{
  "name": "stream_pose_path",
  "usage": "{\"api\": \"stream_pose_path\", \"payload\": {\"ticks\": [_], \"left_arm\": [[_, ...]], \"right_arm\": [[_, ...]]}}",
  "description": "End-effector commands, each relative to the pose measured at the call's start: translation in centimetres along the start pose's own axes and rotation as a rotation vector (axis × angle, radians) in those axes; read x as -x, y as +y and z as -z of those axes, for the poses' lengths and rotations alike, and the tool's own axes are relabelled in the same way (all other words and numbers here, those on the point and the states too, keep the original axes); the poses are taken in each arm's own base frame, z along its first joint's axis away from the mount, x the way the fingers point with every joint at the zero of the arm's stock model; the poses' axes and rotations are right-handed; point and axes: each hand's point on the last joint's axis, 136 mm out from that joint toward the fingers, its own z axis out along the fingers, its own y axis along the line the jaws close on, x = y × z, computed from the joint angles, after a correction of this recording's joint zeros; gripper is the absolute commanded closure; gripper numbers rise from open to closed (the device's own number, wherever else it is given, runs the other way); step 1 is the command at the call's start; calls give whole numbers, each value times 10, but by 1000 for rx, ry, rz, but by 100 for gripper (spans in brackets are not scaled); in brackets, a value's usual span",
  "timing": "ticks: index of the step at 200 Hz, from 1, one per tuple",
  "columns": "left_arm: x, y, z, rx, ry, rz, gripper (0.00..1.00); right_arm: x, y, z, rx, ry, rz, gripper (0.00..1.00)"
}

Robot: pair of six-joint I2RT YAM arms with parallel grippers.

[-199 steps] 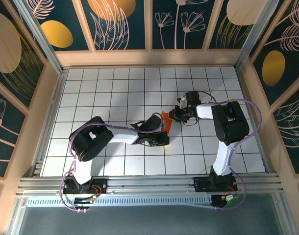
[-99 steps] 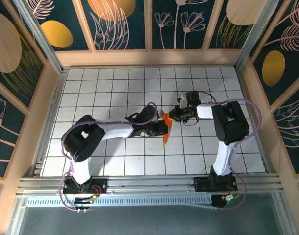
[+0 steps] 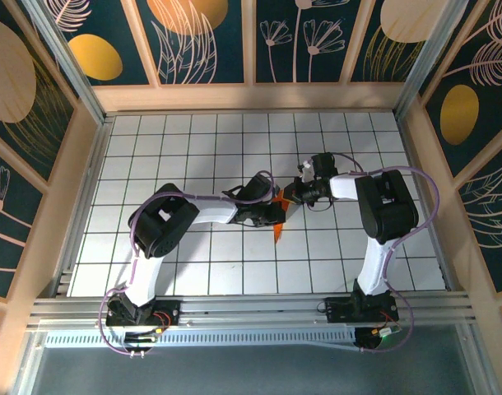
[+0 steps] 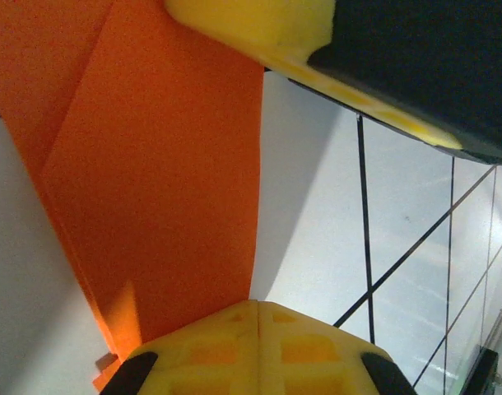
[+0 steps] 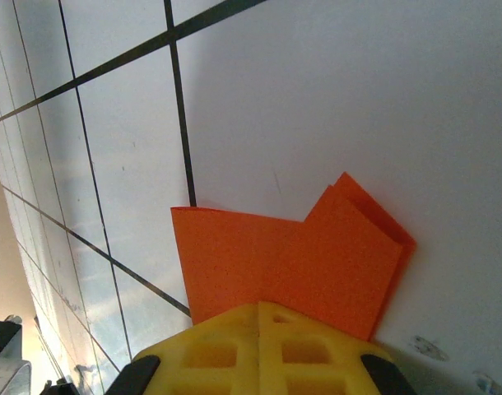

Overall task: Fold a paper plane with a square sheet of paper (fold left side to right side)
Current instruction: Fold the wing for the fifth time at the center of the table.

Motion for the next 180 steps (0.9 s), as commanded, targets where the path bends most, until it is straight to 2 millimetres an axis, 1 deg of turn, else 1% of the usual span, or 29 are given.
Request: {"api": "stream_pose_path", "payload": {"ticks": [1,24,53,66,81,98,112,125,144,157,169,180], "left_arm": [[-8,21,-6,76,21,6,100],[-10,30,-6,112,22,6,100],[-12,29,-6,107,24,5,100],[-12,28,-6,99,24,8,100],[-13,28,-7,93,24,12,100],[-13,24,-6,73,25,11,100],[-10,16,-3,50,16,2,100],[-4,3,4,20,-4,-15,100],[8,-19,17,-25,-42,-52,95],[15,-31,29,-43,-74,-75,90],[23,-41,42,-56,-112,-93,86],[29,-47,56,-62,-152,-103,81]], "right_arm": [[5,5,8,-25,-17,-12,100],[15,12,17,-18,-49,2,100],[22,13,21,-15,-60,8,100],[23,10,18,-21,-56,8,100],[22,-1,13,-35,-48,-9,100],[21,-11,7,-39,-39,-31,100],[20,-18,3,-52,-33,-41,100],[21,-23,1,-64,-30,-44,100],[28,-24,3,-69,-37,-36,100],[36,-18,8,-65,-50,-23,100],[46,-9,18,-66,-76,1,100],[53,1,28,-74,-102,27,92]]}}
